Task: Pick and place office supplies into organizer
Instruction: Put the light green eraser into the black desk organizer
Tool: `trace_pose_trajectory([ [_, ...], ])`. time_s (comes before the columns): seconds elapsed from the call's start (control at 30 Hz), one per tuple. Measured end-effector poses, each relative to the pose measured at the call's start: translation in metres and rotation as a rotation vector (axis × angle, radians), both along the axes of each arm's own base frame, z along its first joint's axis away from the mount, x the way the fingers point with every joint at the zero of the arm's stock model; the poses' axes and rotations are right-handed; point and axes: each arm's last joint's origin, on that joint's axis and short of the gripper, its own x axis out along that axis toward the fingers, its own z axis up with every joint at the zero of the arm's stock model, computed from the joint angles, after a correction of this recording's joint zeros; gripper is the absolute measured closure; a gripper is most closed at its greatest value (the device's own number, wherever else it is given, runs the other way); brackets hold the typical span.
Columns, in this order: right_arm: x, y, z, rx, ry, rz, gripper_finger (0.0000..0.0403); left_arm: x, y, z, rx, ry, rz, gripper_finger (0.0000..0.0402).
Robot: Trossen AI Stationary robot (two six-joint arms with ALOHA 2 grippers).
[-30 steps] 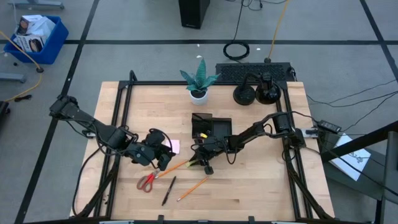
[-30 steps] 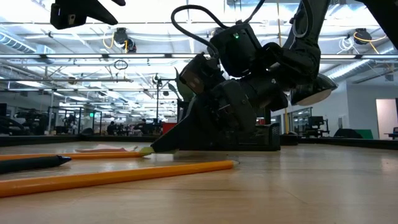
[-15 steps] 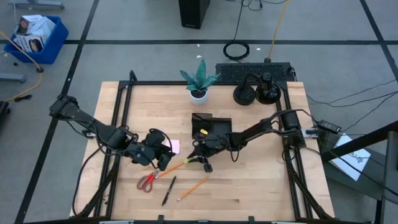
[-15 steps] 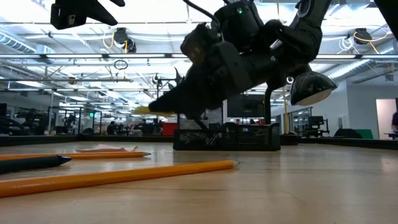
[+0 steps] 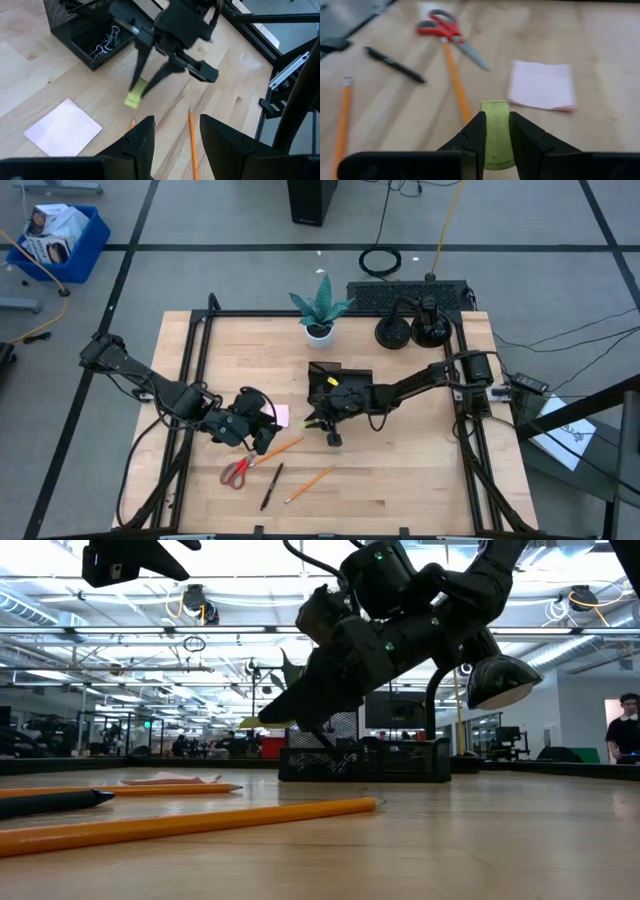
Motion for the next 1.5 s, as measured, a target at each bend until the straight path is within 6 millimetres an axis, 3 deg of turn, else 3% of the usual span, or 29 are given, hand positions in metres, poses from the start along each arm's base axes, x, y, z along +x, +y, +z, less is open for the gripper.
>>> trace_pose_trajectory([
  [0.5, -0.009, -0.027, 0.011, -0.072, 0.089, -0.231, 0.0331, 0.001, 0.000, 0.001, 0.019, -0.010, -0.007, 0.0240],
  [0.87, -0.017, -0.033, 0.039, -0.111, 0.051, -0.317, 0.0330, 0.001, 0.000, 0.001, 0.034, -0.008, -0.020, 0.0240],
  [1.17, -0.026, -0.048, 0.031, -0.094, 0.190, -0.421, 0.0330, 0.001, 0.000, 0.001, 0.057, -0.010, -0.021, 0.0240],
  [1.5, -0.027, -0.054, 0.031, -0.093, 0.189, -0.463, 0.0330, 0.001, 0.001, 0.001, 0.058, -0.013, -0.018, 0.0240],
])
